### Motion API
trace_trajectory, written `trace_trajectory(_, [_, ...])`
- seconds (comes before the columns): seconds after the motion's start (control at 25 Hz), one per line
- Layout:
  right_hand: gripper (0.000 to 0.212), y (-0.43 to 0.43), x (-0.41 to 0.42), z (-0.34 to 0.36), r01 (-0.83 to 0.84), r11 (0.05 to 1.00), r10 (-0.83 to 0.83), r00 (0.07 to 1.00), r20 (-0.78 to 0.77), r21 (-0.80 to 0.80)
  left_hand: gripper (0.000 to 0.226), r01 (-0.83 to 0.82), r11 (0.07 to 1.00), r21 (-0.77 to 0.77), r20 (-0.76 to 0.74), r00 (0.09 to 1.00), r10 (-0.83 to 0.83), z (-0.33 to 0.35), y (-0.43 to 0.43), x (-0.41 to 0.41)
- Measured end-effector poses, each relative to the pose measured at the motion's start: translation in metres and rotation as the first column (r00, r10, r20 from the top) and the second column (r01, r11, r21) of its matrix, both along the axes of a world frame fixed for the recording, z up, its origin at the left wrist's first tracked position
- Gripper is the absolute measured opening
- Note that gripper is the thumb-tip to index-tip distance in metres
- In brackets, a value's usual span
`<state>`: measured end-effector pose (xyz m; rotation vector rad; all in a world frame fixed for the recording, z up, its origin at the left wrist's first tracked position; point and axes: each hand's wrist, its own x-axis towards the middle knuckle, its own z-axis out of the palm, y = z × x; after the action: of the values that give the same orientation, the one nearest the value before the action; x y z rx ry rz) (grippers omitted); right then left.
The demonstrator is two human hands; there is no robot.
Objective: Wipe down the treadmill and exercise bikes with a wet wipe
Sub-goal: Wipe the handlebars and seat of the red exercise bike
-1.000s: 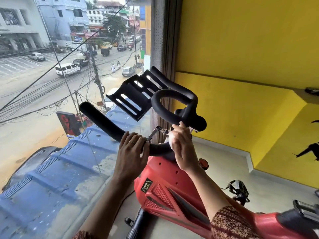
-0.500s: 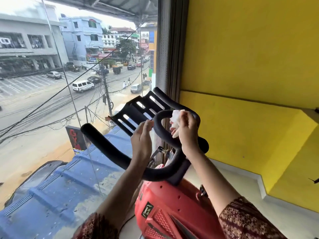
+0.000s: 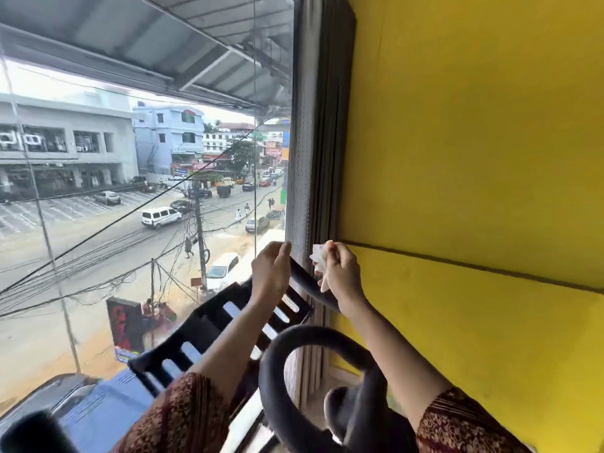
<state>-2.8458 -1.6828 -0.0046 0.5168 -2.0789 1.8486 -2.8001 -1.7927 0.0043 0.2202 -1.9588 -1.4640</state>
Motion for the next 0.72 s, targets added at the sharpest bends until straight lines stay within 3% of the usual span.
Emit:
trace_trajectory(0.24, [0.016,-0.036,-0.086,-0.014,0.011,0.994,-0.004,0.998,-0.070,0.112,0.028,-0.114,0.993,-0.020,0.120,0.986,0.116,0.002,-0.030,-0.074])
trace_trajectory(0.36, [0.021,-0.056,-0.116,-0.015,0.042,0.962,0.016,0.978,-0.207,0.268,0.030,-0.117,0.992,-0.041,0.177,0.977,0.123,0.001,-0.038,-0.100])
trace_trajectory(0.44, [0.027,-0.073,-0.138,-0.024,0.064,0.845,0.131,0.938,-0.321,0.531,0.034,-0.135,0.988,-0.078,0.202,0.968,0.148,-0.001,-0.044,-0.113])
trace_trajectory(0.52, [0.036,-0.086,-0.148,-0.036,0.037,0.542,0.329,0.910,-0.253,0.839,0.037,-0.160,0.979,-0.123,0.244,0.952,0.186,-0.004,-0.051,-0.123])
trace_trajectory(0.56, [0.041,-0.089,-0.151,-0.041,0.007,0.445,0.383,0.903,-0.197,0.896,0.037,-0.167,0.975,-0.145,0.274,0.940,0.202,-0.006,-0.053,-0.128])
trace_trajectory(0.72, [0.058,-0.060,-0.156,-0.058,-0.162,0.448,0.438,0.897,-0.058,0.879,0.041,-0.103,0.898,-0.429,0.373,0.885,0.279,-0.017,-0.055,-0.138])
